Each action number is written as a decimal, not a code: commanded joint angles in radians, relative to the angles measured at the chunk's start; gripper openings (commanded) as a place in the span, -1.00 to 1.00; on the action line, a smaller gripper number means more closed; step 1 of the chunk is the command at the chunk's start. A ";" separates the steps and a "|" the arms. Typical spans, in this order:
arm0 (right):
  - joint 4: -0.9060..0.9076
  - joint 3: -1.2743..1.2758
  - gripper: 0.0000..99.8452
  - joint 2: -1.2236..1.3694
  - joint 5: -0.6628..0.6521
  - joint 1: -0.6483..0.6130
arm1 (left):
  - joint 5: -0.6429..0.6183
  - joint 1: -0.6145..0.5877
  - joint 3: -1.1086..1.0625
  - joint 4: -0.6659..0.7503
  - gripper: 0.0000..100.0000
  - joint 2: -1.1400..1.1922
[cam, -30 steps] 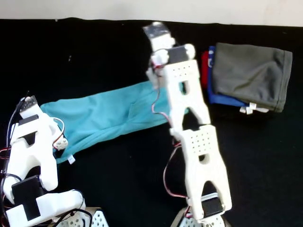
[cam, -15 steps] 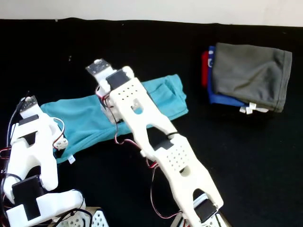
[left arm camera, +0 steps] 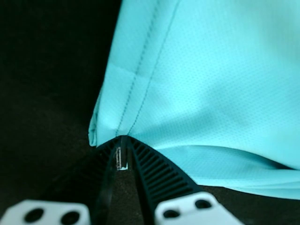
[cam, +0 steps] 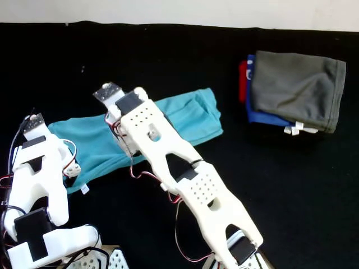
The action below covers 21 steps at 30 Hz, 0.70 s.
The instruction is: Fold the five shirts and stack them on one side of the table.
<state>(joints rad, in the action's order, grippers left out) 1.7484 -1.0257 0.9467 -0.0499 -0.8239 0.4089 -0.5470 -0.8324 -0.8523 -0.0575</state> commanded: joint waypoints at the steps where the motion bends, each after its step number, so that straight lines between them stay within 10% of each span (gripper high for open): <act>1: 0.015 0.002 -0.99 -0.004 -0.014 -0.007 | -0.003 -0.002 -0.001 0.038 -0.98 0.010; 21: 0.010 -0.216 -0.99 0.105 -0.015 -0.002 | -0.003 -0.001 -0.002 0.038 -0.98 0.010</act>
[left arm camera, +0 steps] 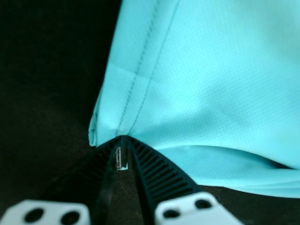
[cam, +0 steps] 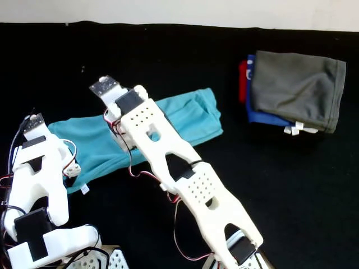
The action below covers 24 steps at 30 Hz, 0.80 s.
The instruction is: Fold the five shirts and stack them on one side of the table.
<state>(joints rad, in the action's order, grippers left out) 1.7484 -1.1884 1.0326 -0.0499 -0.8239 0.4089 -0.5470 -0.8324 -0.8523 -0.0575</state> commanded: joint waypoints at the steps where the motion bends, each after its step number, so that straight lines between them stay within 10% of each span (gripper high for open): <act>1: 0.010 -0.053 -0.99 0.044 -0.015 -0.002 | -0.003 -0.001 -0.002 0.038 -0.98 0.010; 24: 0.012 0.191 -0.99 -0.048 -0.014 -0.007 | -0.003 0.002 -0.002 0.040 -0.98 0.010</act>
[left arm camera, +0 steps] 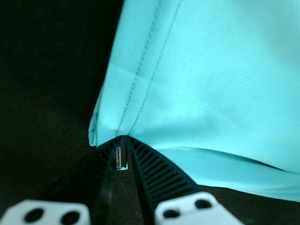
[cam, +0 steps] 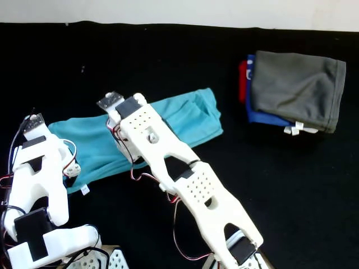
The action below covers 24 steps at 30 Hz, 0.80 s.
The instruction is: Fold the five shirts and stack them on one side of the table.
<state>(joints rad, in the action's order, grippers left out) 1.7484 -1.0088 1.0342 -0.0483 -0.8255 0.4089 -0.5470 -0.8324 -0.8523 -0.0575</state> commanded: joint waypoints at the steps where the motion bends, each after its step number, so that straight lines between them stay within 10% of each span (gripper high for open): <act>1: 0.012 0.005 -0.99 -0.053 -0.017 -0.002 | -0.003 0.002 -0.002 0.040 -0.98 0.010; 8: 0.015 -0.219 -0.99 -0.203 -0.026 0.047 | -0.003 0.002 0.022 0.025 -0.98 -0.012; 17: 0.016 -0.237 -0.81 -0.426 -0.097 0.151 | -0.003 0.039 0.173 -0.344 -0.97 -0.394; 24: 0.018 -0.179 -0.73 -0.664 -0.097 0.213 | -0.005 -0.054 0.274 -0.301 -0.60 -0.285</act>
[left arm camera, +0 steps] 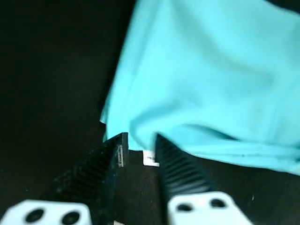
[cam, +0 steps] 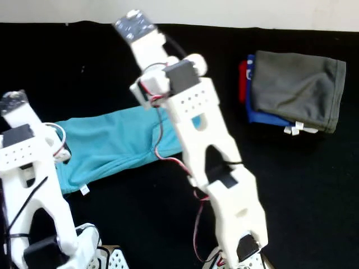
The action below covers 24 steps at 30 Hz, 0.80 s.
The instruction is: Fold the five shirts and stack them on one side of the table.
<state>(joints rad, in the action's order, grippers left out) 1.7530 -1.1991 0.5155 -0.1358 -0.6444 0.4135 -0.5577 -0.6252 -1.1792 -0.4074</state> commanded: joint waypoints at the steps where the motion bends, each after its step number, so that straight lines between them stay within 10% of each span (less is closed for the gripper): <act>1: 0.013 0.051 -0.73 -0.193 -0.011 0.036 | -0.009 -0.064 0.090 0.040 -0.60 0.120; 24: 0.010 0.562 -0.73 -0.708 -0.014 0.205 | -0.003 0.015 0.702 -0.101 -0.62 0.954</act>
<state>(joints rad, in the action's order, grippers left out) 1.7545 -0.6391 -0.1565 -0.1389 -0.4542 0.4150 -0.5930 0.0130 -1.2206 0.5163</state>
